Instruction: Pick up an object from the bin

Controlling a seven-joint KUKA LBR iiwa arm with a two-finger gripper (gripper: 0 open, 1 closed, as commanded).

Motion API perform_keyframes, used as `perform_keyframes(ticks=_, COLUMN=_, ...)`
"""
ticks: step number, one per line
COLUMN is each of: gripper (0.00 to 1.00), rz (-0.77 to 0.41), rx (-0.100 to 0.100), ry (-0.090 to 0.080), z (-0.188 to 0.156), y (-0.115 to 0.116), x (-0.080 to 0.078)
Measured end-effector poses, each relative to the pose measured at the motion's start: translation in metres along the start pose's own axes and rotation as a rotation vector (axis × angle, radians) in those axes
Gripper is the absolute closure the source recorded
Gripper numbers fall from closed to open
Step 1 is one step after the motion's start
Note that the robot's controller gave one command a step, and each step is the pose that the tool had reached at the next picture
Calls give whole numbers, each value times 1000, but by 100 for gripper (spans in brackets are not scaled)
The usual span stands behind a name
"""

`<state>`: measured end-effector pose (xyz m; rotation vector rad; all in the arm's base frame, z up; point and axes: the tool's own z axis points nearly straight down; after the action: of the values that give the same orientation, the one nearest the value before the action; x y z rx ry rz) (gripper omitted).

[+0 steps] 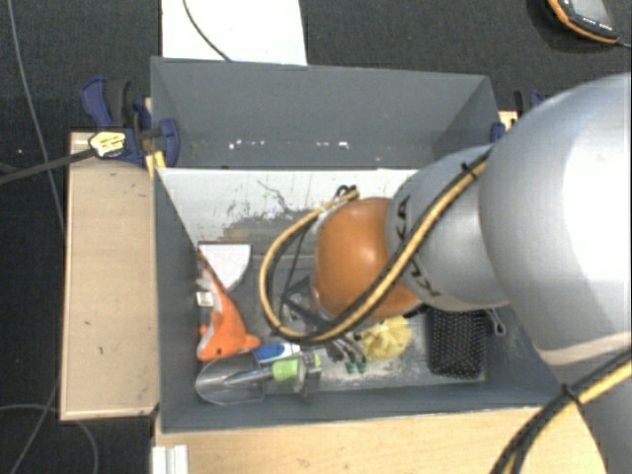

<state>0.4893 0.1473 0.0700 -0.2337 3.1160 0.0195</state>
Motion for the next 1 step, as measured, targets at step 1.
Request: perform_keyframes(ticks=1, gripper=100, rz=1, rx=0, ry=0, z=0, y=0, x=0)
